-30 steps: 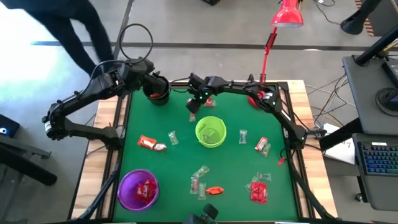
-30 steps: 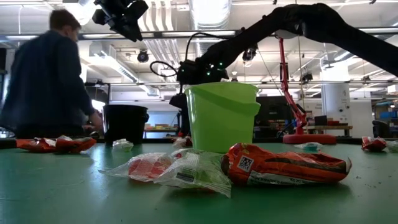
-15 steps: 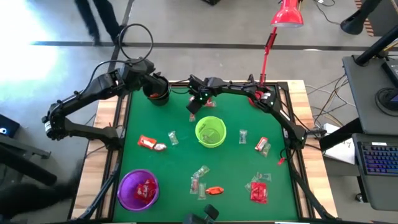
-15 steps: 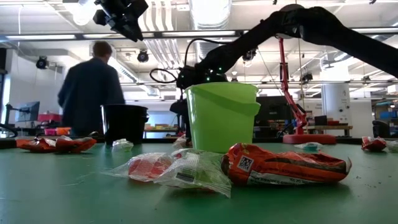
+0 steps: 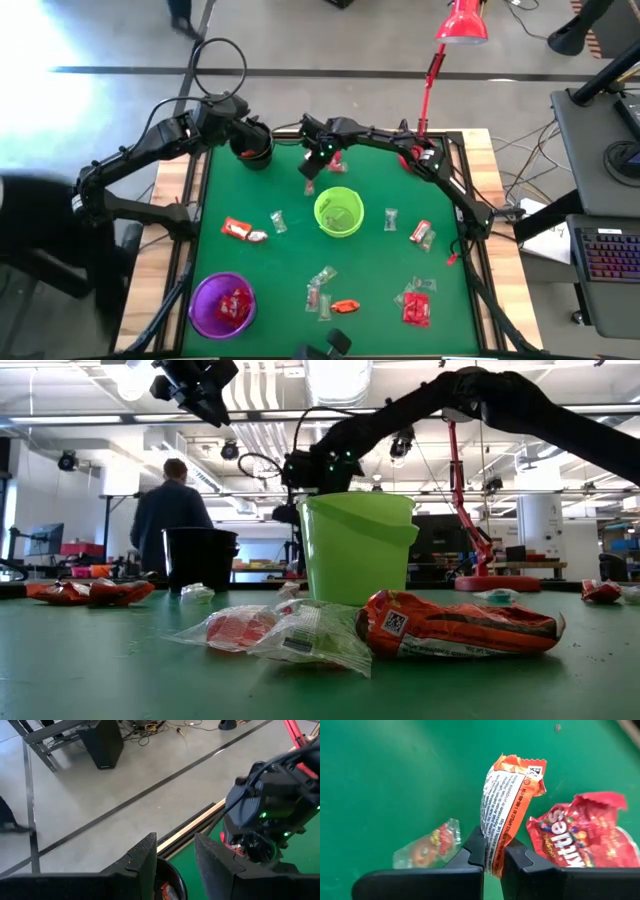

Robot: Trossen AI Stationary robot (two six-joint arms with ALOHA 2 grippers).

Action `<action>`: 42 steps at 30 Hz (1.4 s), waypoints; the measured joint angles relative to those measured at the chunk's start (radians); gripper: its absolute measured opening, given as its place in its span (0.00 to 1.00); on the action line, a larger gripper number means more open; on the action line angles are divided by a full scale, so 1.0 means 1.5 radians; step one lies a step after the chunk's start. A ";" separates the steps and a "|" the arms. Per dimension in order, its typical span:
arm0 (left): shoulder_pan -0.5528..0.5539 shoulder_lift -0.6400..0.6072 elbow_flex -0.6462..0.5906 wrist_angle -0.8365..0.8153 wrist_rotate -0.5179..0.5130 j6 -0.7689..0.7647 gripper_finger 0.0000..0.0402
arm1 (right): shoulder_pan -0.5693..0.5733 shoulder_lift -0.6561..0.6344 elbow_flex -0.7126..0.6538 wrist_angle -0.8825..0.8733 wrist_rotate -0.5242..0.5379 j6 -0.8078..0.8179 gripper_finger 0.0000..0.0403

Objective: Sort candy
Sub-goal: Put the orange chocolate into the black bucket

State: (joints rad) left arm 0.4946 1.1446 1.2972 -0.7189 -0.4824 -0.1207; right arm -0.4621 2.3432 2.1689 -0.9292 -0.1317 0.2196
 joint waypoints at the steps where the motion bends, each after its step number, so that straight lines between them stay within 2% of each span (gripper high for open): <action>1: 0.000 0.000 0.000 0.000 0.000 0.000 0.29 | 0.001 0.000 0.015 -0.007 0.000 -0.003 0.03; 8: 0.000 0.000 0.000 0.000 0.000 0.000 0.29 | 0.004 -0.003 0.124 -0.049 0.000 -0.015 0.03; 19: 0.003 0.000 0.000 -0.004 0.004 0.006 0.29 | 0.009 -0.050 0.122 -0.045 0.001 -0.026 0.03; 27: 0.010 0.026 0.000 -0.007 0.044 0.006 0.29 | 0.034 -0.065 0.124 -0.047 -0.003 -0.072 0.03; 33: 0.018 0.071 0.000 -0.008 0.168 0.004 0.28 | 0.067 -0.089 0.124 -0.056 -0.005 -0.131 0.03; 40: 0.034 0.090 0.000 -0.020 0.202 0.004 0.28 | 0.089 -0.125 0.124 -0.085 -0.004 -0.164 0.03; 42: 0.046 0.088 0.000 -0.020 0.234 0.005 0.28 | 0.090 -0.136 0.124 -0.087 -0.003 -0.168 0.03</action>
State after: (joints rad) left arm 0.5628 1.2762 1.2972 -0.7494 -0.1307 -0.1135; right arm -0.3267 2.1395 2.3554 -1.0594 -0.1367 -0.0319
